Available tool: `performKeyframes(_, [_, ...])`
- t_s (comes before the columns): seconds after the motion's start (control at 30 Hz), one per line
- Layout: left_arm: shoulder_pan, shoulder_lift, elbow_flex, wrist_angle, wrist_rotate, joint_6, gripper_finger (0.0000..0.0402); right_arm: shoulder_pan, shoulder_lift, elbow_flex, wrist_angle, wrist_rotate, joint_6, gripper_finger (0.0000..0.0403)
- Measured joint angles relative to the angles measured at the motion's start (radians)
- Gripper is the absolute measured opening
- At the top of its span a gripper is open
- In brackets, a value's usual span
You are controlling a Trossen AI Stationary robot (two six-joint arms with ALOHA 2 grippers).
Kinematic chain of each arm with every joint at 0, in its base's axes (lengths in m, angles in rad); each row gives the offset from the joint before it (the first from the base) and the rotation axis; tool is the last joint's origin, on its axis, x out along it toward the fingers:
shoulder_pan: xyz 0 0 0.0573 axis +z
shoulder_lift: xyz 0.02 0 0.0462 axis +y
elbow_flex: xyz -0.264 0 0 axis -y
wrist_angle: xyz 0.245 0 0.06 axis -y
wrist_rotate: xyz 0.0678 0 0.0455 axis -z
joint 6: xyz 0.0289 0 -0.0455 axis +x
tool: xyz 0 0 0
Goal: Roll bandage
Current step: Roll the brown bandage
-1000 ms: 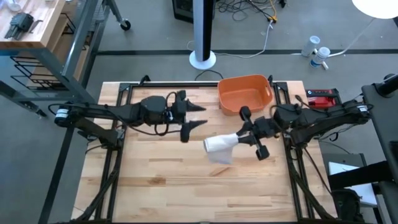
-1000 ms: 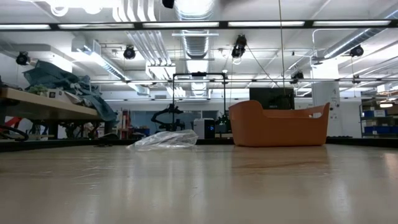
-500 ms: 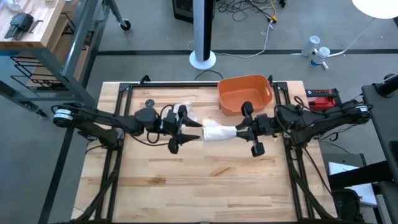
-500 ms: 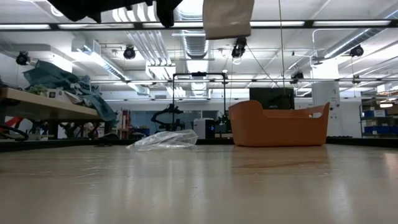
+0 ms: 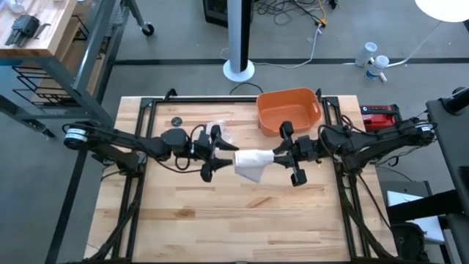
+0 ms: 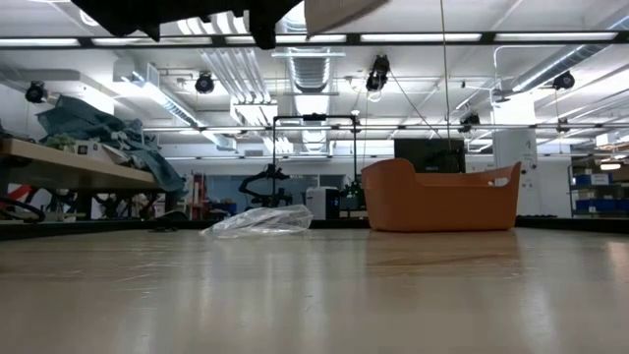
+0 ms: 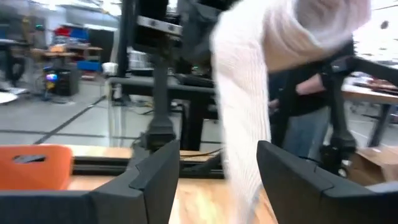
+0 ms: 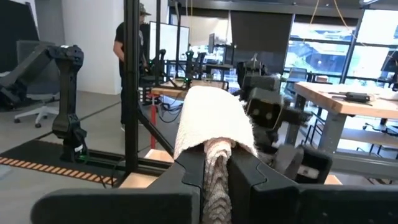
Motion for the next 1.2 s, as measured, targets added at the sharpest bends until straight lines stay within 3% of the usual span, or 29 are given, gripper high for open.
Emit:
performKeyframes(0.1, [-0.008,0.026,0.001,0.018,0.013,0.000,0.0211,0.000,0.000,0.000,0.003,0.000,0.000,0.0024])
performKeyframes(0.43, [-0.011,0.143,0.107,0.022,0.272,0.041,0.0206,0.000,0.000,0.000,-0.001,-0.001,0.000,0.0024])
performKeyframes(0.67, [-0.011,0.190,0.147,-0.002,0.290,0.042,0.0190,0.000,0.000,0.000,-0.029,-0.001,0.000,0.0024])
performKeyframes(0.77, [-0.011,0.189,0.146,0.002,0.242,0.041,0.0184,0.000,0.000,0.000,-0.032,-0.001,0.001,0.0024])
performKeyframes(0.93, [-0.010,0.182,0.146,-0.020,-0.022,0.066,0.0137,0.000,0.000,0.000,-0.029,0.000,0.009,0.0024])
performKeyframes(1.07, [-0.013,0.182,0.146,-0.037,-0.028,0.094,0.0033,0.000,0.000,0.000,-0.006,0.022,0.010,0.0024])
performKeyframes(1.2, [-0.021,0.182,0.146,-0.032,-0.006,0.052,0.0009,0.000,0.000,0.000,-0.007,0.117,-0.011,0.0024])
